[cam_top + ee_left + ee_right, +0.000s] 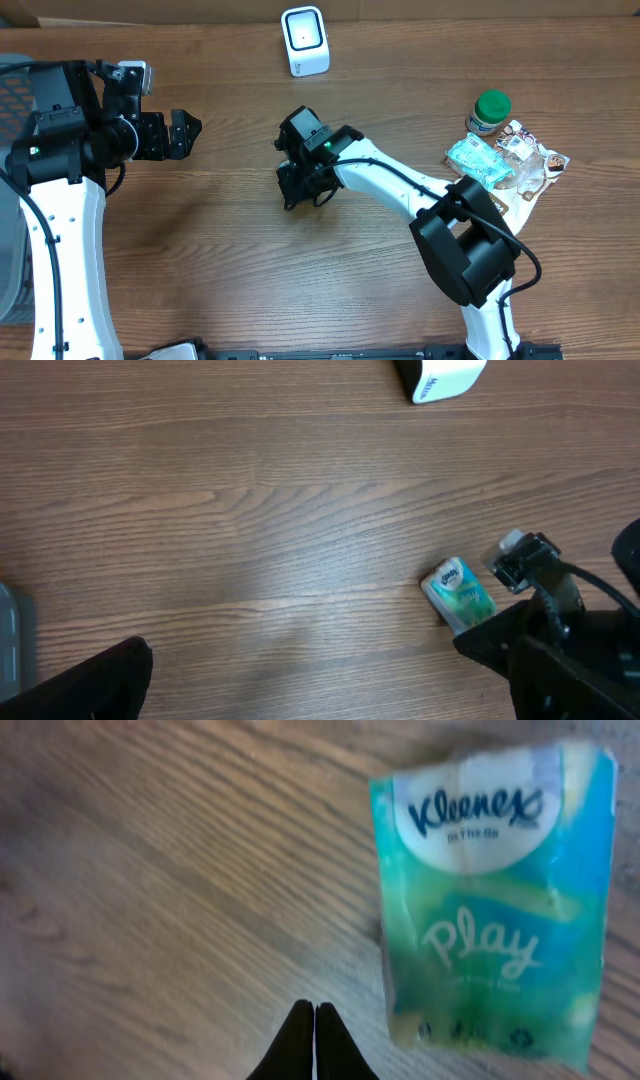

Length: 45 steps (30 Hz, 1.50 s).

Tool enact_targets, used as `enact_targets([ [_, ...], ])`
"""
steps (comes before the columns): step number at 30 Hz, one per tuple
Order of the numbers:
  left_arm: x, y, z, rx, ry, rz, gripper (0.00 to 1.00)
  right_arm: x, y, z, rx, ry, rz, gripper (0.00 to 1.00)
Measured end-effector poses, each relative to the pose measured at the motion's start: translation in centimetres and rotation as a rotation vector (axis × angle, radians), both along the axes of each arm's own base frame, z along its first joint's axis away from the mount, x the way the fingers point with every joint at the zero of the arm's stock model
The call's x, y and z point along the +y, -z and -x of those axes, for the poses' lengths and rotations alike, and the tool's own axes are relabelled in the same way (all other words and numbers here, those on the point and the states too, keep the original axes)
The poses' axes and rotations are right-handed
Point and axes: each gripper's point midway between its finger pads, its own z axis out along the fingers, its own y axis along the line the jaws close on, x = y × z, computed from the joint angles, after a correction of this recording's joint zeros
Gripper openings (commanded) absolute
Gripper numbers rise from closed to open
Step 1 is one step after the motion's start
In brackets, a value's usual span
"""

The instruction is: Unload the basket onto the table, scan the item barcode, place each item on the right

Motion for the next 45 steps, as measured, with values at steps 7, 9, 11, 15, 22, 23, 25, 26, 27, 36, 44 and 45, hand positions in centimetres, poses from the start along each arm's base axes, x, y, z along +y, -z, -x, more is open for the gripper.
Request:
enact_targets([
  [7, 0.0, 0.0, 0.0, 0.000, 0.000, 0.000, 0.99, -0.7, 1.9, 0.4, -0.004, 0.038, 0.029, 0.04],
  [9, 0.0, 0.0, 0.0, 0.000, 0.000, 0.000, 1.00, -1.3, 2.3, 0.3, -0.008, 0.052, 0.056, 0.04],
  [11, 0.0, 0.0, 0.0, 0.000, 0.000, 0.000, 0.99, -1.8, 2.6, 0.0, -0.030, 0.066, 0.087, 0.04],
  [15, 0.0, 0.0, 0.0, 0.000, 0.000, 0.000, 0.99, -3.2, 2.8, -1.1, -0.062, 0.107, 0.139, 0.04],
  [22, 0.0, 0.0, 0.0, 0.000, 0.000, 0.000, 1.00, -8.0, 2.4, -7.0, -0.090, 0.340, 0.111, 0.04],
  [23, 0.0, 0.0, 0.0, 0.000, 0.000, 0.000, 0.99, -8.5, 2.1, -8.0, -0.090, 0.390, 0.086, 0.04],
  [25, 0.0, 0.0, 0.0, 0.000, 0.000, 0.000, 1.00, -9.0, 1.3, -10.3, -0.095, 0.473, -0.003, 0.04],
  [26, 0.0, 0.0, 0.0, 0.000, 0.000, 0.000, 0.99, -8.9, 0.7, -11.1, -0.099, 0.491, -0.051, 0.04],
  [27, 0.0, 0.0, 0.0, 0.000, 0.000, 0.000, 0.99, -8.6, 0.1, -11.9, -0.101, 0.504, -0.106, 0.06],
  [36, 0.0, 0.0, 0.0, 0.000, 0.000, 0.000, 1.00, -6.4, 0.0, -9.4, 0.050, 0.500, -0.177, 0.46],
  [44, 0.0, 0.0, 0.0, 0.000, 0.000, 0.000, 0.99, -7.7, -1.5, -8.7, 0.054, 0.564, -0.122, 0.61],
  [45, 0.0, 0.0, 0.0, 0.000, 0.000, 0.000, 1.00, -8.0, -2.1, -8.6, 0.048, 0.577, -0.115, 0.60],
])
